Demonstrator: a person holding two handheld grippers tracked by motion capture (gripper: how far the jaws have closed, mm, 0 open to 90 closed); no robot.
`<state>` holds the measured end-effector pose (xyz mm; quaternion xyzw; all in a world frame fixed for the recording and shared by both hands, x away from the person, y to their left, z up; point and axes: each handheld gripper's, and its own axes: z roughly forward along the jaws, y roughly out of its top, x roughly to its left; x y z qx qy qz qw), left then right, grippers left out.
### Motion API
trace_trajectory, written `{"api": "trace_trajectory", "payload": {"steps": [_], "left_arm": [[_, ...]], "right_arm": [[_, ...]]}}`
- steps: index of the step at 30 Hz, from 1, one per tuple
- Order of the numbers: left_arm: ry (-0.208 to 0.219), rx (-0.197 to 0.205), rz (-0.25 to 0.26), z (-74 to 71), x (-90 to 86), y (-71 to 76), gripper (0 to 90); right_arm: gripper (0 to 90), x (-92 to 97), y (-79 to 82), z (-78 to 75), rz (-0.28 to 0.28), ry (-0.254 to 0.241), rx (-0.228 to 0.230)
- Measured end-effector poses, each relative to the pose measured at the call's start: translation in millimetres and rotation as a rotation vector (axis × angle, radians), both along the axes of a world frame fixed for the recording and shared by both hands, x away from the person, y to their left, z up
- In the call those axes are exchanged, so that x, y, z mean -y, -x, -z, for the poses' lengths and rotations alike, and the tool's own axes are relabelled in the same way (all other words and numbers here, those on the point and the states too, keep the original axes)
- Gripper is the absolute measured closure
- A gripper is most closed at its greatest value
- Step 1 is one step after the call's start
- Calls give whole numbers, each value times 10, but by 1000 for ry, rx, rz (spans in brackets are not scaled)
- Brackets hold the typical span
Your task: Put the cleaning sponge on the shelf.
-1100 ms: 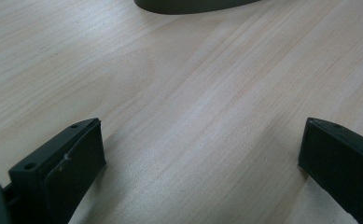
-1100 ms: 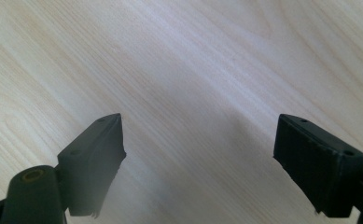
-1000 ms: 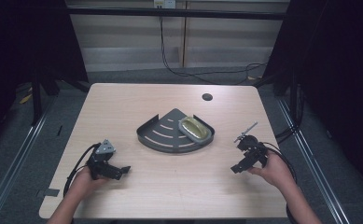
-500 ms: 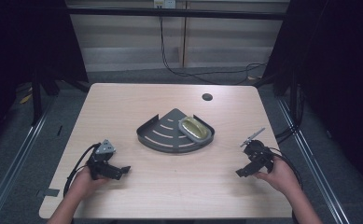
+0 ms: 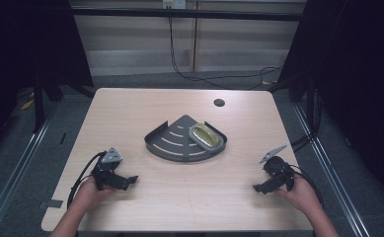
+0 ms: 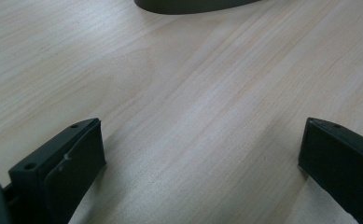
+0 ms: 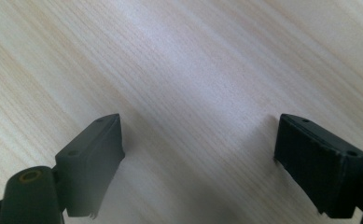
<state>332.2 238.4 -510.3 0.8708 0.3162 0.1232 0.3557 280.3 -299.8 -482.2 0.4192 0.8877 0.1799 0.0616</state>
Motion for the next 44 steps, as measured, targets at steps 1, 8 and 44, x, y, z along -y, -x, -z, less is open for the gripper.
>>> {"api": "trace_trajectory", "payload": {"steps": [1,8,44], "left_arm": [[0,-2,-1,0,0,1,0],[1,-2,0,0,1,1,0],[0,-2,0,0,0,1,0]], "right_arm": [[142,8,5,5,-1,-7,9],[113,55,79,65,-3,-56,88],[80,168,224,234,23,-205,277]]}}
